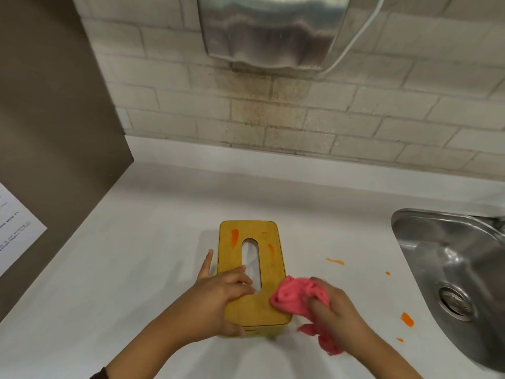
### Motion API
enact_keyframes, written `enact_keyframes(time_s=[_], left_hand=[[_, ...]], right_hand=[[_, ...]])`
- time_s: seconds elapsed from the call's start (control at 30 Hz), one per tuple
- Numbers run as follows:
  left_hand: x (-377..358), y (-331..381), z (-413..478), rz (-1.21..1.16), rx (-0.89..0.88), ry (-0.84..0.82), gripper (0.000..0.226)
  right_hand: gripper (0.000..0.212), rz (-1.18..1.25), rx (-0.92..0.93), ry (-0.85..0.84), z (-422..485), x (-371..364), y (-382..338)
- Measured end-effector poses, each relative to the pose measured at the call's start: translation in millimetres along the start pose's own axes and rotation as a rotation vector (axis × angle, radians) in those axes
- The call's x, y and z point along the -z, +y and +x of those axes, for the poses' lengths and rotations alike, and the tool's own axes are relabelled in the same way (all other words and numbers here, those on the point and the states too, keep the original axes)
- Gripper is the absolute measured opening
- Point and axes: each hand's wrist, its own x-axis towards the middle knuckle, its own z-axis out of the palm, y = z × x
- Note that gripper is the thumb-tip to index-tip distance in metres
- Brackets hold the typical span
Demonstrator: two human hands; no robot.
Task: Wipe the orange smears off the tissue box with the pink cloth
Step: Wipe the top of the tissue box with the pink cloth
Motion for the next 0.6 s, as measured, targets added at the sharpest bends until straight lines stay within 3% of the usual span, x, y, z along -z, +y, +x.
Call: enact_keyframes(time_s=[0.07, 0.13, 0.2, 0.23, 0.33, 0.4, 0.6], left_hand=[[1.8, -4.0, -1.9, -0.162, 0.079, 0.149, 0.077], [3.9, -11.6, -1.8, -0.302, 0.187, 0.366, 0.05], [2.3, -19.7, 1.0, -0.392, 0.248, 0.518, 0.025], [0.7, -21.4, 4.1, -0.434, 0.253, 0.559, 0.027], [-10.0, -21.3, 11.9, -0.489, 0.249, 0.555, 0.037], [-17.4, -21.3, 15.4, -0.486, 0.228, 0.548, 0.04], [-22.6, -25.1, 15.1, -0.337, 0.191, 0.545, 0.039]], right_hand=[[0.03, 0.146, -0.024, 0.21, 11.8, 7.5, -4.7], [0.035, 0.233, -0.029, 0.409, 27.7, 10.0, -9.8], [0.031, 0.255, -0.012, 0.471, 43.8, 4.7, -15.2], [0.027, 0.219, 0.026, 0.473, 50.9, -0.5, -17.4], [0.018, -0.046, 0.17, 0.406, 66.6, -19.7, -15.6], [0.008, -0.172, 0.173, 0.304, 73.0, -31.5, -8.2], [0.036, -0.481, 0.262, 0.001, 58.3, -24.9, -2.6]])
